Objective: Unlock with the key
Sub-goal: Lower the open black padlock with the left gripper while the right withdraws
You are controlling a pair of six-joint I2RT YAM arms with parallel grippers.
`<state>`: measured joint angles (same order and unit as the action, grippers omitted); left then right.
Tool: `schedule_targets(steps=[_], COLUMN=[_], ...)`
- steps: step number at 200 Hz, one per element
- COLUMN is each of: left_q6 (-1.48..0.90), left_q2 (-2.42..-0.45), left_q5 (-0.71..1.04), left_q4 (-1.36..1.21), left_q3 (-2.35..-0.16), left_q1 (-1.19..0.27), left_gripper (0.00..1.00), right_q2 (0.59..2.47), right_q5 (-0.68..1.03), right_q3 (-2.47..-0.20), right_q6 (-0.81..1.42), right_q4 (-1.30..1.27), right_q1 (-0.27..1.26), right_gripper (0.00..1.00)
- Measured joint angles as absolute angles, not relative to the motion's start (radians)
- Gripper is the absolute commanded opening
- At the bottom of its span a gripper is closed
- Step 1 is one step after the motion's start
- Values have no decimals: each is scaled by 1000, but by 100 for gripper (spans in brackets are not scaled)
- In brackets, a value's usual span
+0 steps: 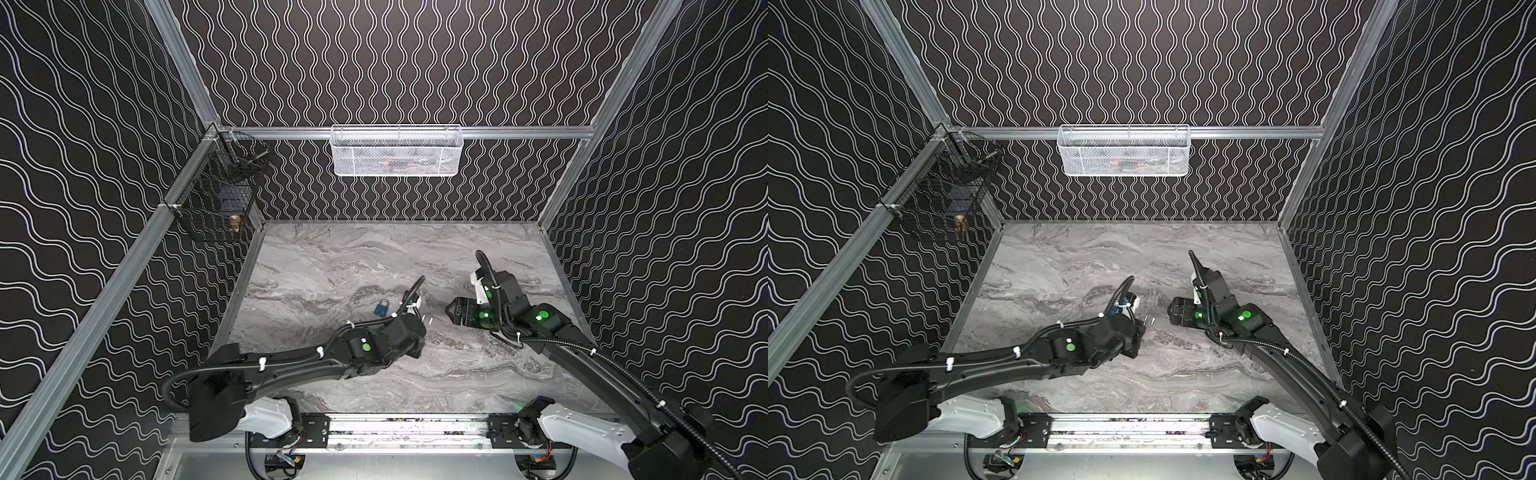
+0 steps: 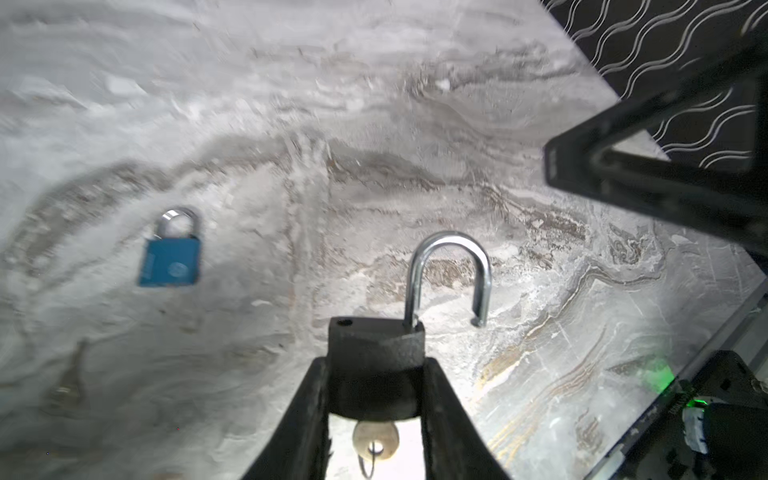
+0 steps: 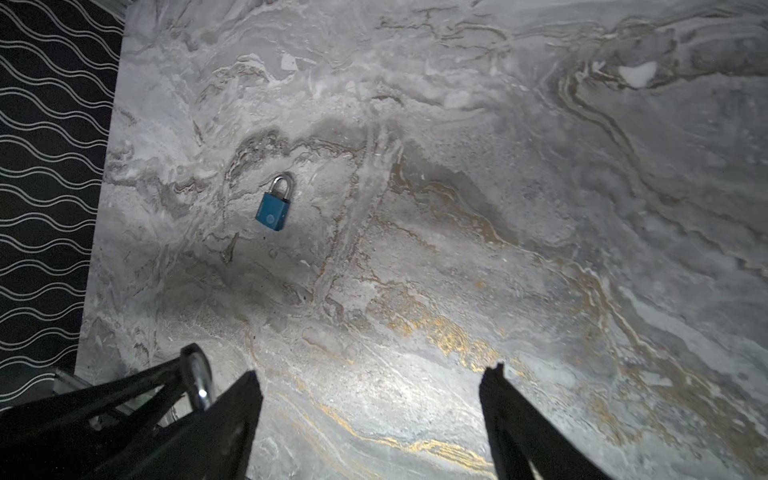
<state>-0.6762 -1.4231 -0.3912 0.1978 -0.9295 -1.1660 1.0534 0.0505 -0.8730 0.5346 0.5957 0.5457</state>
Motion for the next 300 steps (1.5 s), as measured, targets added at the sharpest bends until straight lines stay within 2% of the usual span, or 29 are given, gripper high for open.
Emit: schedule_targets(steps=[93,182,214,253,277,300], left_q6=[-883,-910,-913,-913,-913,-914], left_q2=[-1840,-2068,-2110,-2130,-2131,-2131], left_q5=[-304,-296,-312,-322,-322,-312], left_q4=[336,452,484,492,491,484], left_q3=[-1210,-1425,-1479,-1504,-1505,-1503], left_q1=[-1182,-1182,-1182,-1182,-1182,-1180], left_gripper=[0,0,9,26,41,47], right_q2=[1000,969,965,966,968,974], right_q5=[127,163,177,194,205,216], right_q3=[-681,-591,-589,-588,-582,-582], right_q6=[586,594,585,564,564,560], right_q4=[526,477,476,476,475,473], right_q1=[432,326,290,255,243,239], right_gripper=[85,85,85,85,85,85])
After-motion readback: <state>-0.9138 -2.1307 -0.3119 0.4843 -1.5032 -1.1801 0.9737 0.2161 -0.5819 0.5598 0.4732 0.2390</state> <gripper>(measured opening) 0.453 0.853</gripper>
